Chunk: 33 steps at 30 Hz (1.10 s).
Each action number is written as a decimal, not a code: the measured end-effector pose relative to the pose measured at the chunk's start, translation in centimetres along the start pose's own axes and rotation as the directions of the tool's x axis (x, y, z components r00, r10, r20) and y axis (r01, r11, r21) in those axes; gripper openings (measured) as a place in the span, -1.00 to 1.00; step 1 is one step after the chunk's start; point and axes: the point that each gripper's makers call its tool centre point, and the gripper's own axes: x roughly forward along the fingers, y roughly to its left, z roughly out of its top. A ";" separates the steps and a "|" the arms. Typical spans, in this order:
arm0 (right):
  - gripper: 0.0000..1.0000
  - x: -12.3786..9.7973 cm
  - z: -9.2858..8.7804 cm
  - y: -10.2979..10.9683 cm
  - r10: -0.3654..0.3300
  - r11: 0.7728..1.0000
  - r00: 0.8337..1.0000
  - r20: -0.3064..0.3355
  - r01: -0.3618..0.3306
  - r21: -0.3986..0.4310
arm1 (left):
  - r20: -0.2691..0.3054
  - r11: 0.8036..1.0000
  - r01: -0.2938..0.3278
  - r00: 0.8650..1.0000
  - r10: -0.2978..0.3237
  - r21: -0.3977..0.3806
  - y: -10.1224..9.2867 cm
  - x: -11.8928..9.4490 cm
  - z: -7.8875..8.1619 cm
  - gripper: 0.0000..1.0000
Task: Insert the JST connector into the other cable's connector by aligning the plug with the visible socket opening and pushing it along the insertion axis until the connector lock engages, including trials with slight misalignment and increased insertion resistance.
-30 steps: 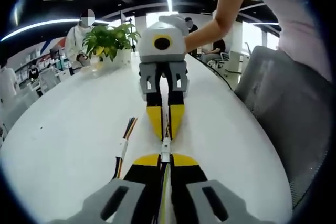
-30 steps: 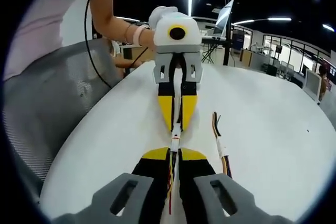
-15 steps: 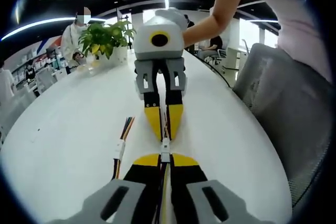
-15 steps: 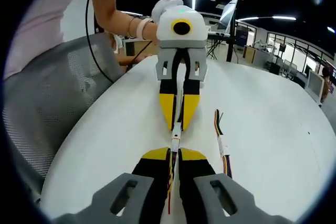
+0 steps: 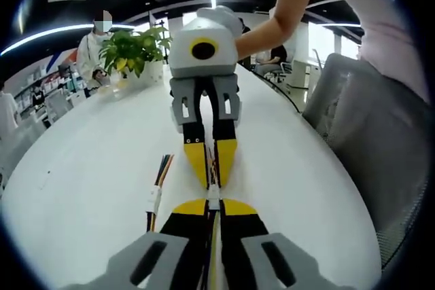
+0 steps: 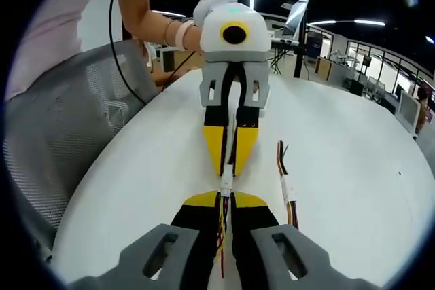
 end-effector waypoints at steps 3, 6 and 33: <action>-0.95 -0.1 0.0 -0.3 -0.006 1.000 1.000 0.008 0.006 0.000 | 0.006 1.000 -0.006 1.000 0.006 0.021 0.3 -0.1 0.0 -1.00; -0.95 -0.1 0.1 -0.3 -0.008 1.000 1.000 0.009 0.008 0.000 | 0.011 1.000 -0.009 1.000 0.009 0.026 0.3 0.0 0.1 -1.00; -0.94 0.5 -0.5 -2.0 -0.059 0.998 0.998 0.003 0.059 0.002 | 0.016 0.999 -0.047 0.999 0.047 -0.013 2.2 0.3 -1.2 -1.00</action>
